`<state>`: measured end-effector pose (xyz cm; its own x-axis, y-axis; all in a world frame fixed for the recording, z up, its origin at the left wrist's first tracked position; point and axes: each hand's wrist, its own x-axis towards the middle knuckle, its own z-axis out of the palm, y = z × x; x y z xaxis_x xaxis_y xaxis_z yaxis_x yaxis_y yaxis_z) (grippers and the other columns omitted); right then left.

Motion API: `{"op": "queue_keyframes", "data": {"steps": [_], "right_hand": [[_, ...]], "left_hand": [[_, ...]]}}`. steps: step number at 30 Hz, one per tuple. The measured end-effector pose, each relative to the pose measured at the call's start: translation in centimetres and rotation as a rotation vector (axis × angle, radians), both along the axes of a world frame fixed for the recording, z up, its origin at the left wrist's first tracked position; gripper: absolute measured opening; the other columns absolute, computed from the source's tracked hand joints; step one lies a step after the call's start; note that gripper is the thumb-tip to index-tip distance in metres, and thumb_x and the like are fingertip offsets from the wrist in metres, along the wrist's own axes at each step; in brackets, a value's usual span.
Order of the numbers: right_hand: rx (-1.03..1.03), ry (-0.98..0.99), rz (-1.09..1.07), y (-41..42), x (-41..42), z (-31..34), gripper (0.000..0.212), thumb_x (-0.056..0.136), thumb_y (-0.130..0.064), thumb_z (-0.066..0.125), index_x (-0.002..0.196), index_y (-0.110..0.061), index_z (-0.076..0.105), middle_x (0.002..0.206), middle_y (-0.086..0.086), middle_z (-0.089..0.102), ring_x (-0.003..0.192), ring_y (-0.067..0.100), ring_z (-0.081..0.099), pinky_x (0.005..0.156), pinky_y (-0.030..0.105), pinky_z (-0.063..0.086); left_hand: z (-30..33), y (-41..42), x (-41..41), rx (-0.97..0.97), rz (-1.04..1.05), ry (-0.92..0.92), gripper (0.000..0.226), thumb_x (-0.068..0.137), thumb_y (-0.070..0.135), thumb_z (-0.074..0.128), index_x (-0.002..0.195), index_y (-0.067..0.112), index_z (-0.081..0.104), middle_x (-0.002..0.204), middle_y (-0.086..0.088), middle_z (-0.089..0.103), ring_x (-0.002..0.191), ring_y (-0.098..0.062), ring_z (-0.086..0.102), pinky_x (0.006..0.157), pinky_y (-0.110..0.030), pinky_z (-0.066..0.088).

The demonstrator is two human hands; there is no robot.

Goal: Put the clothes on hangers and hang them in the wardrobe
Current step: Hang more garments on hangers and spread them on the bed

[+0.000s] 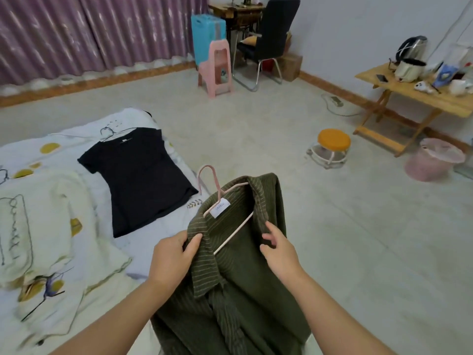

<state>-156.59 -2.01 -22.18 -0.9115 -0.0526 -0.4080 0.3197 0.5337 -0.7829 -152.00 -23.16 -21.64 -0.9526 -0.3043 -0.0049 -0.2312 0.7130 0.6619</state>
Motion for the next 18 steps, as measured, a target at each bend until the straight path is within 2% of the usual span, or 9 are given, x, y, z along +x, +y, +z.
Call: {"op": "queue_keyframes", "data": {"steps": [3,7,12,16,18], "right_hand": [[0.066,-0.112,0.127,-3.4,-1.6,-4.6,0.060,0.095,-0.017,0.049,0.148,-0.029,0.023,0.146,-0.002,0.040,0.133,0.017,0.040,0.112,0.034,0.033],[0.245,-0.211,0.313,-6.1,-1.1,-11.6,0.063,0.095,-0.026,0.049,0.150,-0.026,0.018,0.154,0.000,0.026,0.142,0.021,0.024,0.114,0.032,0.024],[0.484,-0.332,0.510,-7.9,0.8,-18.6,0.066,0.094,-0.038,0.047,0.149,-0.034,0.011,0.159,-0.005,0.007,0.146,0.023,0.009,0.119,0.038,0.016],[0.581,-0.428,0.598,-8.7,0.9,-21.3,0.065,0.095,-0.041,0.045,0.149,-0.037,0.009,0.159,-0.009,-0.003,0.147,0.022,0.001,0.118,0.042,0.012],[0.619,-0.445,0.620,-8.9,0.7,-21.9,0.064,0.095,-0.042,0.044,0.149,-0.037,0.009,0.159,-0.008,-0.005,0.147,0.022,-0.001,0.118,0.043,0.011]], "left_hand": [[-4.4,-4.3,-1.5,-0.016,0.093,-0.066,0.031,0.093,0.033,0.050,0.065,0.020,0.053,0.057,0.005,0.055,0.057,-0.010,0.052,0.052,-0.020,0.033],[-10.2,-8.4,-2.8,-0.028,0.196,-0.126,0.030,0.094,0.029,0.049,0.065,0.024,0.046,0.056,0.008,0.049,0.057,-0.011,0.047,0.052,-0.025,0.031],[-17.9,-11.7,-3.2,-0.044,0.305,-0.261,0.029,0.095,0.029,0.048,0.069,0.017,0.050,0.058,0.004,0.049,0.059,-0.017,0.047,0.059,-0.031,0.032],[-22.2,-12.6,-2.7,-0.039,0.332,-0.500,0.029,0.096,0.034,0.044,0.078,0.013,0.050,0.066,-0.002,0.051,0.070,-0.025,0.052,0.065,-0.033,0.038],[-22.8,-12.2,-2.7,-0.005,0.376,-0.532,0.027,0.096,0.034,0.045,0.088,0.008,0.047,0.074,-0.006,0.052,0.082,-0.033,0.058,0.067,-0.034,0.038]]}}
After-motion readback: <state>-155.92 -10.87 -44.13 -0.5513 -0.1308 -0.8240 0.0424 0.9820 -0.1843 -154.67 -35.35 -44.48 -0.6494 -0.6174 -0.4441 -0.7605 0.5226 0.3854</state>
